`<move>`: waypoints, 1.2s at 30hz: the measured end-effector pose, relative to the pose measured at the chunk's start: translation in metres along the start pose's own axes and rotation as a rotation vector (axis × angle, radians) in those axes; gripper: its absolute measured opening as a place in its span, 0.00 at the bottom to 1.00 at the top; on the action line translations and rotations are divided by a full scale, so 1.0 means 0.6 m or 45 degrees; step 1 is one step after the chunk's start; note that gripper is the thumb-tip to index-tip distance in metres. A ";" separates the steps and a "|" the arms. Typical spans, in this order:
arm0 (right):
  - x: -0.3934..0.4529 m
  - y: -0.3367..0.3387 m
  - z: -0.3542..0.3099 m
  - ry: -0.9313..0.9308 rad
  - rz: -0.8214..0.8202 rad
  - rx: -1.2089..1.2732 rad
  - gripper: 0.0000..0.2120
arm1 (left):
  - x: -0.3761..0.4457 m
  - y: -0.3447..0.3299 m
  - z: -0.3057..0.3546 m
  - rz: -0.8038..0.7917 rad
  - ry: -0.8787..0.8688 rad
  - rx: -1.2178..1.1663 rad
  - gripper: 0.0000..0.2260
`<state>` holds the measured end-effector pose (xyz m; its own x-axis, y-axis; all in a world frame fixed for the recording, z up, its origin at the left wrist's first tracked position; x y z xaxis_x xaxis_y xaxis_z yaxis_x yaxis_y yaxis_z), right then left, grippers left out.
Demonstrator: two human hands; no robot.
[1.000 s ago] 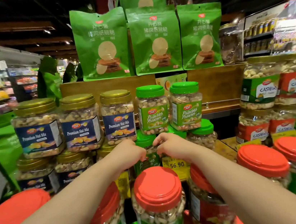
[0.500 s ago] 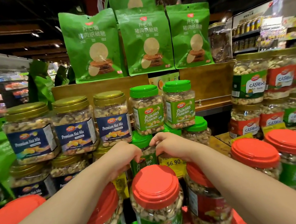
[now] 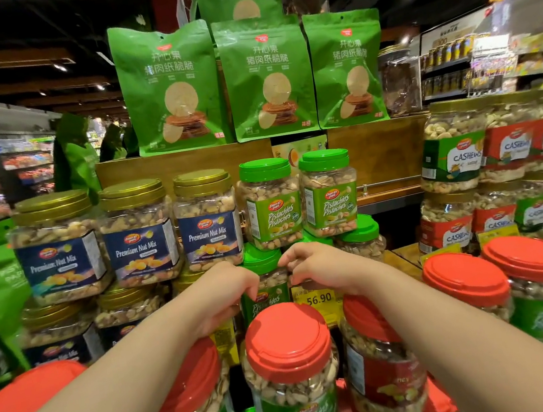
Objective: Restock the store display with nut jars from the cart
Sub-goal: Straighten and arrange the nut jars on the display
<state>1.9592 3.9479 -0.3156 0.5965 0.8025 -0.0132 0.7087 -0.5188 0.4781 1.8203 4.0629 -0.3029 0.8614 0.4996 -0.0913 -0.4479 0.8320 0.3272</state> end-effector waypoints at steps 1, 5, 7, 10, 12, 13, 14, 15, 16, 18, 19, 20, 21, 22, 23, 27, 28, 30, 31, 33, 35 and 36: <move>-0.005 0.011 0.000 0.008 0.012 0.024 0.14 | -0.002 0.000 0.003 -0.010 -0.011 0.009 0.10; -0.032 0.071 0.007 0.054 0.096 0.067 0.12 | -0.021 -0.004 0.024 -0.063 -0.092 0.254 0.09; -0.047 0.099 0.013 0.066 0.185 0.019 0.10 | -0.027 -0.008 0.039 -0.025 -0.137 0.508 0.06; -0.060 0.122 0.024 0.039 0.279 -0.092 0.09 | -0.027 -0.020 0.057 0.050 -0.199 0.652 0.07; -0.060 0.131 0.033 0.028 0.321 -0.207 0.08 | -0.019 -0.038 0.064 0.055 -0.225 0.616 0.07; -0.060 0.133 0.036 0.021 0.334 -0.249 0.08 | -0.015 -0.048 0.064 0.035 -0.223 0.580 0.07; -0.059 0.137 0.040 0.016 0.346 -0.272 0.07 | -0.008 -0.059 0.063 0.002 -0.220 0.531 0.09; -0.058 0.138 0.043 0.014 0.358 -0.282 0.07 | 0.000 -0.068 0.060 -0.028 -0.215 0.481 0.12; -0.057 0.142 0.046 0.015 0.373 -0.293 0.07 | 0.008 -0.079 0.060 -0.049 -0.215 0.436 0.14; -0.054 0.146 0.052 0.013 0.398 -0.320 0.08 | 0.022 -0.095 0.058 -0.063 -0.228 0.387 0.15; -0.053 0.149 0.055 0.006 0.404 -0.327 0.08 | 0.028 -0.102 0.058 -0.060 -0.224 0.372 0.14; -0.051 0.151 0.059 -0.008 0.403 -0.329 0.08 | 0.034 -0.108 0.057 -0.061 -0.223 0.358 0.13; -0.049 0.153 0.063 -0.021 0.394 -0.322 0.08 | 0.040 -0.115 0.057 -0.061 -0.221 0.348 0.09; -0.047 0.153 0.066 -0.030 0.381 -0.306 0.07 | 0.045 -0.121 0.056 -0.060 -0.212 0.338 0.06; -0.044 0.152 0.067 -0.033 0.366 -0.282 0.07 | 0.051 -0.125 0.054 -0.055 -0.200 0.326 0.07; -0.032 0.146 0.073 -0.060 0.319 -0.241 0.08 | 0.075 -0.134 0.043 -0.003 -0.172 0.264 0.09; -0.029 0.143 0.072 -0.060 0.307 -0.225 0.08 | 0.080 -0.134 0.040 -0.006 -0.165 0.232 0.10; -0.024 0.139 0.074 -0.066 0.286 -0.197 0.10 | 0.090 -0.135 0.034 -0.018 -0.145 0.168 0.11; -0.023 0.138 0.075 -0.070 0.283 -0.192 0.10 | 0.094 -0.135 0.032 -0.023 -0.131 0.145 0.11; -0.021 0.138 0.073 -0.072 0.282 -0.181 0.11 | 0.101 -0.134 0.030 -0.032 -0.107 0.110 0.12; -0.020 0.139 0.074 -0.070 0.271 -0.150 0.11 | 0.105 -0.134 0.028 -0.039 -0.083 0.077 0.10; -0.020 0.139 0.074 -0.068 0.265 -0.140 0.12 | 0.107 -0.134 0.027 -0.041 -0.071 0.061 0.09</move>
<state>2.0280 3.8820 -0.3148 0.7463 0.6636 0.0509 0.5248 -0.6338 0.5682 1.9153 4.0244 -0.3197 0.8878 0.4574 -0.0505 -0.4089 0.8345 0.3694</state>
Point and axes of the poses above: each hand's wrist, its own x-axis towards the middle knuckle, its own y-axis out of the back of the hand, z = x × y, the point moved 5 cm from there along x, towards the middle knuckle, and after that the axes turned 1 degree about -x, right-handed, at the moved point
